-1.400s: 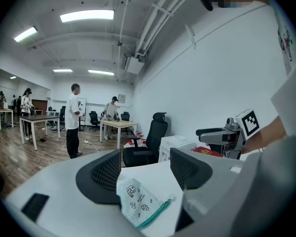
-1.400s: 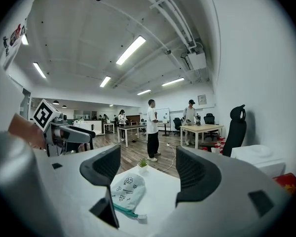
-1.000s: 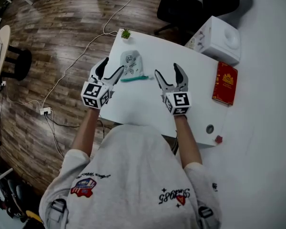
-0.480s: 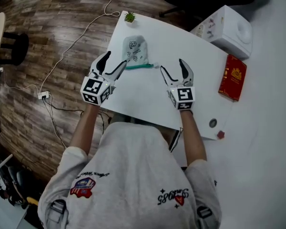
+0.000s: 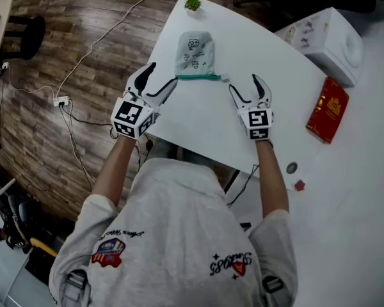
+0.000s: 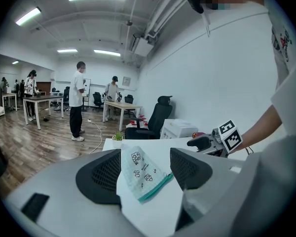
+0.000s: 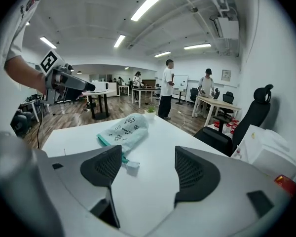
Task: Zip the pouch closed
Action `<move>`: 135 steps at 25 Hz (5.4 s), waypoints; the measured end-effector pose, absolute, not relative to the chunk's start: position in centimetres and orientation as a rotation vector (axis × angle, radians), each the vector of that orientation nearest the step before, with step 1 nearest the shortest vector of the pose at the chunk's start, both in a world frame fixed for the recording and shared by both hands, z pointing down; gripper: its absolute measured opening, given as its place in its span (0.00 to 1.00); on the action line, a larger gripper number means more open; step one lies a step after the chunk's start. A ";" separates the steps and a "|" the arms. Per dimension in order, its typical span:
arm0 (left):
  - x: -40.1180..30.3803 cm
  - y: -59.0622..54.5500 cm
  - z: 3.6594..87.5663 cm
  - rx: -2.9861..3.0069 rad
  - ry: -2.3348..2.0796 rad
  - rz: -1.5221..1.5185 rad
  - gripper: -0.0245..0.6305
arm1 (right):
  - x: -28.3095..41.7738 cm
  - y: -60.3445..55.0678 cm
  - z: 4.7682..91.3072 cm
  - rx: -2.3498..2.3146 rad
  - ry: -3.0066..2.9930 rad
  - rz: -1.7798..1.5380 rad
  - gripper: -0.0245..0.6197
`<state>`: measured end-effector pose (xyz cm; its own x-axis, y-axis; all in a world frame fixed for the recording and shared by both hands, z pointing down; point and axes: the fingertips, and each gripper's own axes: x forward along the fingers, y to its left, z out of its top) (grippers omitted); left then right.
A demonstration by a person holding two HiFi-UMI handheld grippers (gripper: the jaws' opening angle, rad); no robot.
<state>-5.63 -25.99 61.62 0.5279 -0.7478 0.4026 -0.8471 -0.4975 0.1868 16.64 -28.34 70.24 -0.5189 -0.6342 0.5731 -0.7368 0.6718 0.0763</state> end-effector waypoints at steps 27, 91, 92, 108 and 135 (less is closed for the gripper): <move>-11.8 -22.9 65.0 2.215 -1.465 0.414 0.49 | 12.8 -30.1 80.2 0.451 -2.062 -0.173 0.42; -10.5 -22.4 59.2 2.391 -1.364 0.362 0.49 | 7.5 -24.9 66.3 0.568 -2.344 0.319 0.05; -10.4 -22.5 58.9 2.398 -1.361 0.360 0.49 | 7.6 -25.1 65.6 0.583 -2.353 0.314 0.05; -8.4 -24.7 54.2 2.528 -1.314 0.313 0.49 | 9.9 -25.3 57.9 0.782 -2.424 0.286 0.05; -1.4 -26.1 48.9 2.699 -0.981 0.182 0.49 | 14.1 -22.7 50.2 1.020 -2.526 0.332 0.05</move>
